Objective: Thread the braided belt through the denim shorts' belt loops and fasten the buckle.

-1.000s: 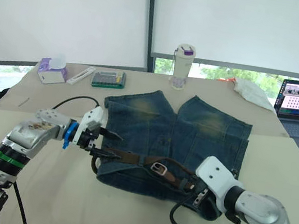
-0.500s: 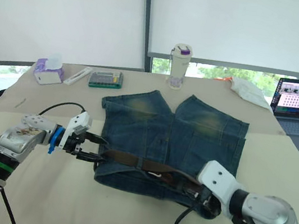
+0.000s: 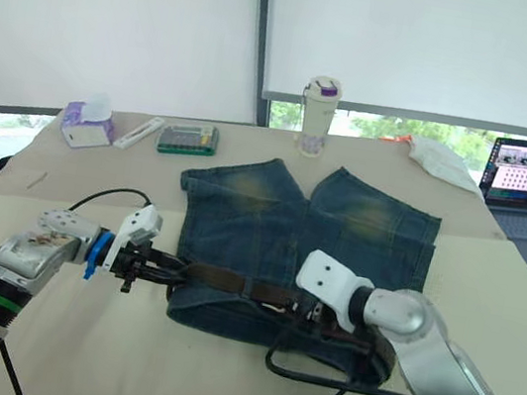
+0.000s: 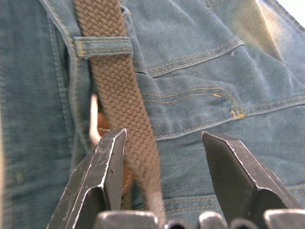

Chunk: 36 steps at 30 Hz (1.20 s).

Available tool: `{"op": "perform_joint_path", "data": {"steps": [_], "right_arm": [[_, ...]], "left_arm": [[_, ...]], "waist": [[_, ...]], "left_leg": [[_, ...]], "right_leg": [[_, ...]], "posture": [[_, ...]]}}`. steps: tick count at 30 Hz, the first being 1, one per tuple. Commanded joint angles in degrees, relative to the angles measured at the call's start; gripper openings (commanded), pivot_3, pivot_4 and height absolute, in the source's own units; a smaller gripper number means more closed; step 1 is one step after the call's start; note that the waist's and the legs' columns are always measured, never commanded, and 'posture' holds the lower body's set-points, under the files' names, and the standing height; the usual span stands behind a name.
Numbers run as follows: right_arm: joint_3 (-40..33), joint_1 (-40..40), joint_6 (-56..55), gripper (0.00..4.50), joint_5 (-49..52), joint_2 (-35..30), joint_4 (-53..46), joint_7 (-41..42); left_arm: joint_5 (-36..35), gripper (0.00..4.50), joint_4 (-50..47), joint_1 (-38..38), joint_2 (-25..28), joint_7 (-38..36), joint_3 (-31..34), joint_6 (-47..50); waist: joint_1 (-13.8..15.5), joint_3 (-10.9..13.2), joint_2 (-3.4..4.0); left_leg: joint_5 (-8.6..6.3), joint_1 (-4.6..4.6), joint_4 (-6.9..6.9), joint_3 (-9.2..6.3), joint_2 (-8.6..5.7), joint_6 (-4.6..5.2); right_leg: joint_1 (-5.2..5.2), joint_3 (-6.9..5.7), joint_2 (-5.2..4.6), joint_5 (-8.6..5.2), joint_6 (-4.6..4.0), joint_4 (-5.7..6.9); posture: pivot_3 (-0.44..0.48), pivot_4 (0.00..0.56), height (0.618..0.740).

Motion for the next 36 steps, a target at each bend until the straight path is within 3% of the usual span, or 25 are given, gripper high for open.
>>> {"op": "perform_joint_path", "data": {"steps": [1, 2, 8, 18, 25, 31, 36], "right_arm": [[0.21, -1.74, -0.58, 2.84, 0.7, 1.21, 0.53, 1.63], [0.49, -1.9, -0.53, 2.84, 0.63, 1.15, 0.7, 2.18], [2.43, -4.13, -1.36, 2.84, -1.24, 2.34, 2.74, 3.25], [9.78, -5.34, -6.14, 2.84, -8.35, 5.14, 9.75, 3.02], [8.49, -3.36, -6.03, 2.84, -8.73, 6.15, 8.69, 2.93], [2.09, -4.33, 2.02, 2.84, 0.26, 9.46, 6.21, 5.7], [6.28, -7.53, 3.91, 2.84, -2.01, 6.92, 10.16, 7.94]], "left_arm": [[-0.45, 0.24, -1.6, -0.31, -0.33, -0.05, 0.62, 0.05], [-0.38, 0.02, -1.59, -0.31, -0.27, -0.21, 0.58, -0.08], [-1.92, 0.02, -0.62, -0.71, -0.45, -1.18, 1.67, 1.26], [-11.74, 0.02, 0.91, -4.21, 0.44, -7.52, 4.4, 16.2], [-10.24, 0.02, -1.79, -1.98, 1.16, -7.4, 3.57, 12.73], [-6.54, 0.02, -2.7, 0.74, 2.03, -6.87, 1.93, 6.76], [-3.8, 0.02, -1.75, 1.31, 1.56, -5.74, 1.54, 2.15]], "waist": [[-0.04, 0.0, 0.0], [-0.05, 0.0, 0.0], [-0.14, 0.0, 0.01], [-0.37, -0.02, 0.01], [-0.9, -0.05, 0.01], [-0.99, -0.05, 0.02], [-0.76, -0.05, 0.03]], "left_leg": [[0.0, 0.0, 0.0, 0.01, 0.0, 0.0], [0.0, 0.0, 0.0, 0.0, 0.0, 0.0], [0.0, 0.01, 0.0, 0.0, 0.0, 0.0], [0.0, 0.01, 0.01, -0.01, -0.03, 0.0], [0.01, 0.05, 0.0, -0.06, -0.01, -0.02], [0.01, 0.03, -0.02, -0.09, 0.03, -0.03], [0.01, 0.01, -0.02, -0.1, 0.01, -0.03]], "right_leg": [[0.0, 0.0, -0.01, 0.0, 0.0, 0.0], [0.0, 0.0, 0.0, 0.0, -0.01, 0.0], [-0.01, 0.01, 0.0, 0.0, -0.01, 0.0], [-0.02, -0.04, 0.04, 0.0, -0.01, 0.1], [-0.01, -0.03, 0.04, 0.0, -0.01, 0.1], [-0.03, 0.01, 0.03, 0.01, -0.02, 0.08], [-0.03, -0.01, 0.01, 0.01, -0.02, 0.04]], "posture": [[0.0, 0.15, 0.74], [0.0, 0.15, 0.74], [0.0, 0.15, 0.74], [0.0, 0.15, 0.74], [0.0, 0.15, 0.74], [0.0, 0.15, 0.74], [0.0, 0.15, 0.74]]}}
